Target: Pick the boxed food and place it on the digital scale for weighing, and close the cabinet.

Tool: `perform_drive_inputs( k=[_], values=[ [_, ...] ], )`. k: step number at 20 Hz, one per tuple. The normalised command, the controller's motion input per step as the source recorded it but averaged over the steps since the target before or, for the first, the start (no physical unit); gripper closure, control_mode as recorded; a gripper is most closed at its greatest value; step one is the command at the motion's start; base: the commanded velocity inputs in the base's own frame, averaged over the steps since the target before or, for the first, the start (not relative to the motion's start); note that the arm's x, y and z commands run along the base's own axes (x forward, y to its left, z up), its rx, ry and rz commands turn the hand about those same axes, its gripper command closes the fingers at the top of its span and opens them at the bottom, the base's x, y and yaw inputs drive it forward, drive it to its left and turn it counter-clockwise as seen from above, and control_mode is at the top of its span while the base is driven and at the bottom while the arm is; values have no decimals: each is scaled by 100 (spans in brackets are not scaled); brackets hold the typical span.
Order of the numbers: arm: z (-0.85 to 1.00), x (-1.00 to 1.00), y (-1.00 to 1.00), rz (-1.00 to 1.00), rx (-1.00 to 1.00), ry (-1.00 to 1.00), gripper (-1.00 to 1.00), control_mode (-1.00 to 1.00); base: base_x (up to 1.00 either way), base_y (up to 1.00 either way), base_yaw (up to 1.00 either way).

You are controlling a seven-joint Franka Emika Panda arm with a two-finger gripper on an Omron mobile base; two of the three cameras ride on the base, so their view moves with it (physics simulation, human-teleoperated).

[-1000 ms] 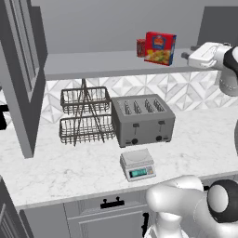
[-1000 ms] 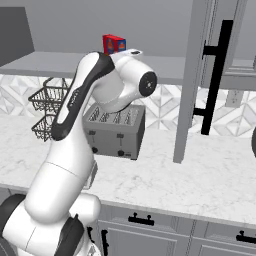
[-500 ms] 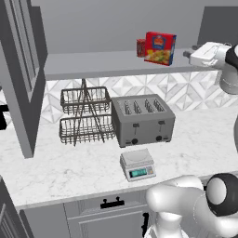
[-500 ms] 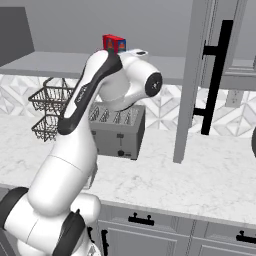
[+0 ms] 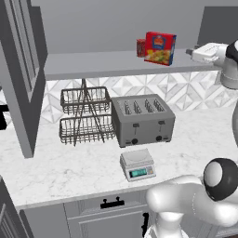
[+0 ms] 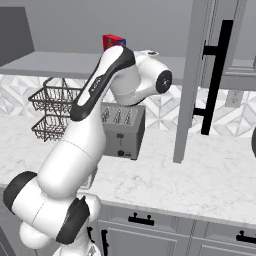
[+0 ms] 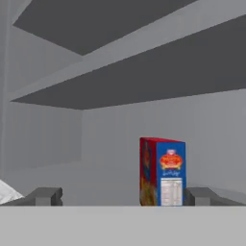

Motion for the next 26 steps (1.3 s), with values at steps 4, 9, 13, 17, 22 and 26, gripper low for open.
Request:
perform_drive_inputs(
  k=[4,9,13,17,22,26],
  values=[
    [0,43,0,0,0,2,-100,-100,0,0,0],
    [0,45,7,0,0,1,-100,-100,0,0,0],
    [-2,51,5,0,0,4,-100,-100,0,0,0],
    [0,27,2,0,0,1,-100,-100,0,0,0],
    [-3,34,23,0,-2,6,-100,-100,0,0,0],
    [0,36,0,0,0,13,-100,-100,0,0,0]
  ],
)
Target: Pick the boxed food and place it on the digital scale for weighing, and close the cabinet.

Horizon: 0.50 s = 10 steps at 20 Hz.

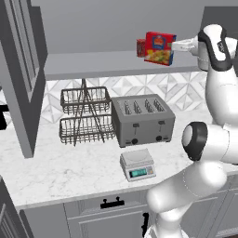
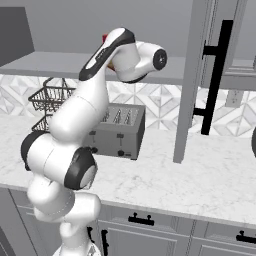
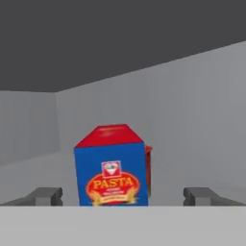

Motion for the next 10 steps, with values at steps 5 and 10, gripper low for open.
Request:
perform_drive_inputs(
  k=[5,10],
  values=[
    [-14,19,48,0,-10,2,-100,-100,0,0,0],
    [-4,11,25,0,-5,0,100,-100,0,0,0]
  ],
)
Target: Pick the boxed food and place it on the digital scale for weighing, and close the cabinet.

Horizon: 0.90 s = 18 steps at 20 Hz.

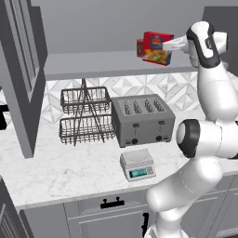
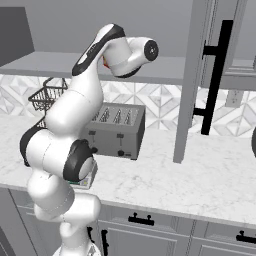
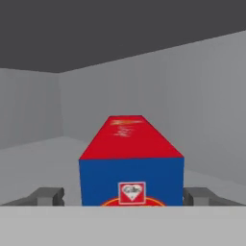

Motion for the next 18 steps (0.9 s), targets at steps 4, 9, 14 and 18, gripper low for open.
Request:
perform_drive_inputs(
  k=[4,9,14,18],
  values=[
    [0,5,1,0,0,0,100,-100,0,0,0],
    [0,0,1,0,0,0,100,-100,0,0,0],
    [0,-75,84,8,-4,-13,100,-100,0,0,0],
    [0,-81,84,7,-2,-5,100,-100,0,0,0]
  ],
)
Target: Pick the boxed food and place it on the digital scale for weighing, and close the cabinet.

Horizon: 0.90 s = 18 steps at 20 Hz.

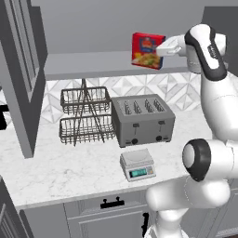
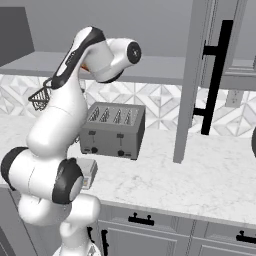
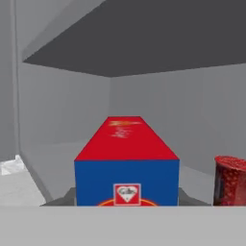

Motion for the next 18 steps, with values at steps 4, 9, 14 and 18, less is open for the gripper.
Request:
perform_drive_inputs(
  k=[4,9,14,18],
  values=[
    [0,-71,62,5,-4,-4,100,-100,0,0,0],
    [-5,-92,61,1,-1,-1,100,-100,0,0,0],
    [-46,-100,27,1,-1,0,100,-100,0,0,0],
    [-86,-97,0,5,-1,0,100,-100,0,0,0]
  ],
)
